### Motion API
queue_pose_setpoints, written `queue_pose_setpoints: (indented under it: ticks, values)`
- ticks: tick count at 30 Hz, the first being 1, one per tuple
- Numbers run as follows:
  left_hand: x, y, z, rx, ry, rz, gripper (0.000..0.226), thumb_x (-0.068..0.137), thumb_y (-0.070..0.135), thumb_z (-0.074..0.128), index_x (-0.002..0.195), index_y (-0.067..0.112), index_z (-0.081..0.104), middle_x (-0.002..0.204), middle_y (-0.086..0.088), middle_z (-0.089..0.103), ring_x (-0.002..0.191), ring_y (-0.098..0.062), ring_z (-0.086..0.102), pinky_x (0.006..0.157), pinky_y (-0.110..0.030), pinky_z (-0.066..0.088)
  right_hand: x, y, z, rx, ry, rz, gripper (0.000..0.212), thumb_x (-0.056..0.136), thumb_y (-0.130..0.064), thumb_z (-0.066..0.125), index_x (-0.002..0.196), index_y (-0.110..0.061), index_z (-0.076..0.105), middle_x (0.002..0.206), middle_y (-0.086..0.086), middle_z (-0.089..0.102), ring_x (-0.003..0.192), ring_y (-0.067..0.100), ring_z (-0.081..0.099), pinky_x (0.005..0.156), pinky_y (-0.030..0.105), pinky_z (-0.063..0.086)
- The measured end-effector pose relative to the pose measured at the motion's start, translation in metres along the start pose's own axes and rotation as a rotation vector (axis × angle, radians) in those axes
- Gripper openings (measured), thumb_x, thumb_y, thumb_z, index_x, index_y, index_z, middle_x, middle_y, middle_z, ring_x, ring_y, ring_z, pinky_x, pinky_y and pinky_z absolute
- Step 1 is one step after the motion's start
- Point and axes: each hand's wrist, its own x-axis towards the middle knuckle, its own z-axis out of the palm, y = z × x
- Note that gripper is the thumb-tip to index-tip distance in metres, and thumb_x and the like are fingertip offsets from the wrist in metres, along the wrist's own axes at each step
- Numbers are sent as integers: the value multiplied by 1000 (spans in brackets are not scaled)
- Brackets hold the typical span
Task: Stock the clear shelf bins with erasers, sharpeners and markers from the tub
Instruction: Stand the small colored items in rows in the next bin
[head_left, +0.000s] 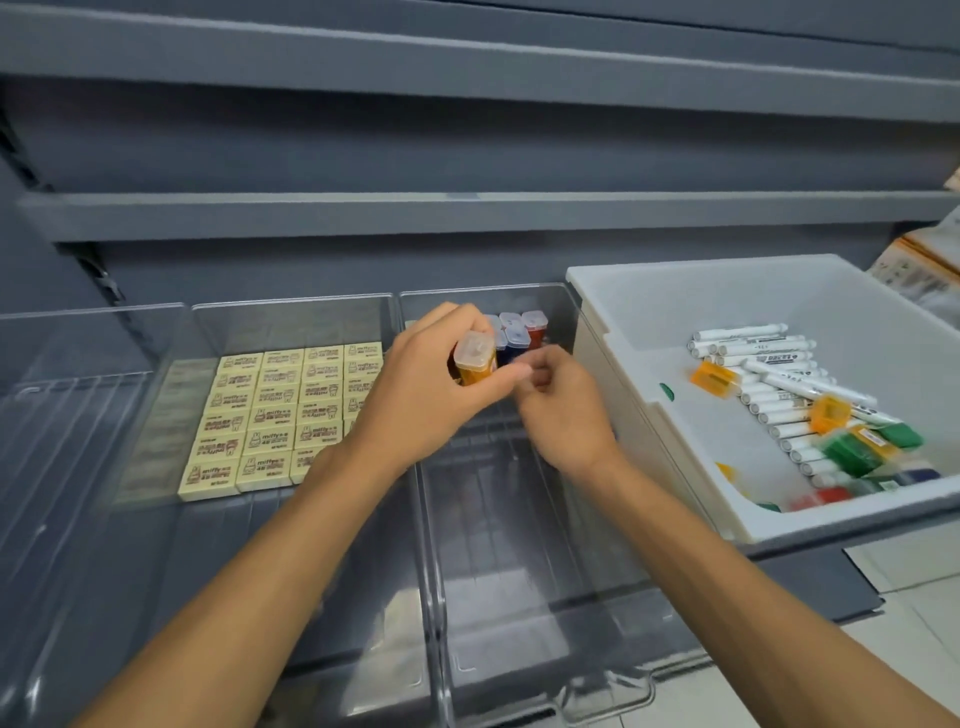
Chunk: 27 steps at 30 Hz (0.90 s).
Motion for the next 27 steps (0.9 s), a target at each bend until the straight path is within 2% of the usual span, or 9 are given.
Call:
queue_pose_setpoints:
  ticks: [2, 5, 8, 10, 14, 18, 19, 23, 27]
  values:
    - [-4, 2, -3, 4, 15, 17, 38, 80, 50, 70, 85, 14, 58, 88, 2, 61, 82, -17, 58, 71, -43, 47, -14, -11, -8, 106, -45, -22, 5, 93, -13, 55, 93, -15, 59, 81, 0, 62, 69, 6, 55, 58, 12, 44]
    - [-15, 12, -11, 12, 38, 44, 37, 82, 51, 68, 87, 15, 60, 89, 2, 61, 83, -16, 58, 72, -41, 47, -38, -31, -18, 239, -150, -71, 18, 97, -12, 47, 86, -12, 61, 70, -7, 62, 62, 0, 55, 58, 13, 44]
    - [-25, 21, -20, 6, 40, 40, 41, 85, 54, 62, 91, 13, 60, 91, 1, 60, 84, -16, 57, 73, -39, 46, -58, -45, -18, 245, -233, -125, 32, 102, -22, 40, 84, -6, 62, 66, -5, 61, 63, 5, 54, 61, 20, 45]
    - [-30, 24, -26, 4, 28, 8, 45, 88, 57, 57, 92, 12, 57, 88, 0, 60, 81, -18, 57, 71, -42, 46, -66, -51, -14, 281, -281, -132, 35, 104, -26, 37, 84, -9, 60, 67, -2, 61, 63, 8, 54, 63, 26, 46]
    - [-42, 23, -30, -6, 35, -54, 49, 91, 64, 45, 96, 16, 52, 83, 1, 62, 75, -19, 58, 68, -44, 47, -70, -60, -9, 380, -333, -87, 26, 102, -24, 42, 98, -3, 58, 72, -1, 66, 67, 11, 59, 65, 29, 49]
    - [-52, 21, -27, 32, 52, -66, 37, 93, 66, 36, 88, 29, 41, 78, 15, 54, 68, -8, 52, 58, -20, 41, -70, -63, -11, 495, -353, -51, 14, 99, -22, 52, 95, -8, 55, 71, -4, 67, 69, 12, 64, 68, 27, 53]
    - [-53, 21, -28, 42, 44, -64, 34, 93, 65, 35, 87, 32, 38, 77, 17, 52, 67, -6, 51, 57, -18, 39, -70, -63, -12, 521, -357, -38, 13, 98, -21, 53, 96, -8, 55, 73, -2, 67, 69, 13, 63, 67, 27, 53]
    - [-50, 20, -26, 136, 2, -50, 28, 93, 61, 39, 87, 34, 34, 76, 14, 52, 71, -8, 53, 57, -25, 41, -68, -63, -13, 700, -334, 62, 10, 97, -18, 53, 100, -8, 54, 80, 4, 64, 69, 15, 62, 65, 27, 49]
    - [-45, 18, -19, 233, -34, -23, 20, 97, 47, 45, 87, 35, 31, 82, 16, 53, 75, -7, 53, 59, -23, 39, -57, -63, -13, 718, -253, 77, 7, 94, -20, 59, 98, -15, 56, 86, 2, 66, 81, 17, 64, 75, 33, 51]
